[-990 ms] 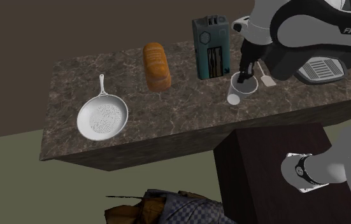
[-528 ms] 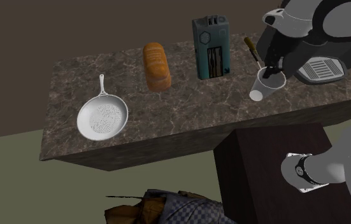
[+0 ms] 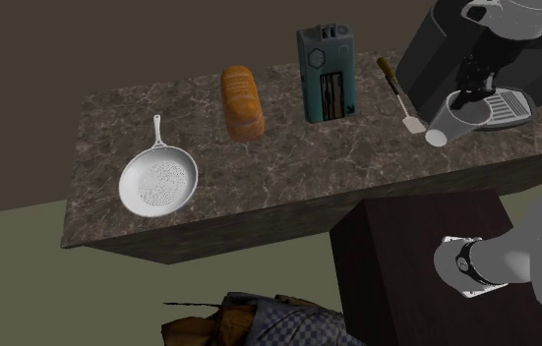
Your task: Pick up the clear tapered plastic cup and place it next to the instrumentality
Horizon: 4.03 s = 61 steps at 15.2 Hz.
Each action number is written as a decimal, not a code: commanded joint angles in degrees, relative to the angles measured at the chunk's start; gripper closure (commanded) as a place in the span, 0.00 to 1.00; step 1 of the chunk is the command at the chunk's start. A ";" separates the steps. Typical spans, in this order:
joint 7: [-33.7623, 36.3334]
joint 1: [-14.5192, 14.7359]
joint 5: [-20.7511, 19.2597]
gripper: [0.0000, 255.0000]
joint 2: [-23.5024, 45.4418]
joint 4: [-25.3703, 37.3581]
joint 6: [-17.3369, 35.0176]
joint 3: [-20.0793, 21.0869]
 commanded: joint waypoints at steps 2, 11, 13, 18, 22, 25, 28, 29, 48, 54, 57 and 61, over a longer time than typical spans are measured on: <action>-2.68 -2.26 -2.65 1.00 -3.66 -0.54 -2.72 -1.13; -3.33 -3.33 -4.55 1.00 -4.96 -6.70 2.39 -3.02; -3.31 -3.44 -4.87 1.00 -4.98 -8.18 3.87 -3.46; -3.32 -3.66 -5.67 1.00 -4.75 -11.69 7.67 -4.67; -3.37 -3.76 -6.30 1.00 -4.29 -14.32 10.80 -5.75; -3.44 -3.79 -6.76 1.00 -3.77 -16.18 13.21 -6.64; -3.54 -3.77 -7.21 1.00 -3.09 -17.95 15.68 -7.59; -3.59 -3.75 -7.35 1.00 -2.82 -18.52 16.52 -7.92; -4.28 -3.08 -8.48 0.00 0.99 -23.66 25.49 -11.70; -4.24 -3.12 -8.15 0.00 0.27 -22.18 23.33 -10.93; -4.28 -3.01 -7.09 0.00 -1.09 -17.73 17.59 -9.06; -4.28 -3.02 -7.08 0.00 -1.08 -17.73 17.60 -9.05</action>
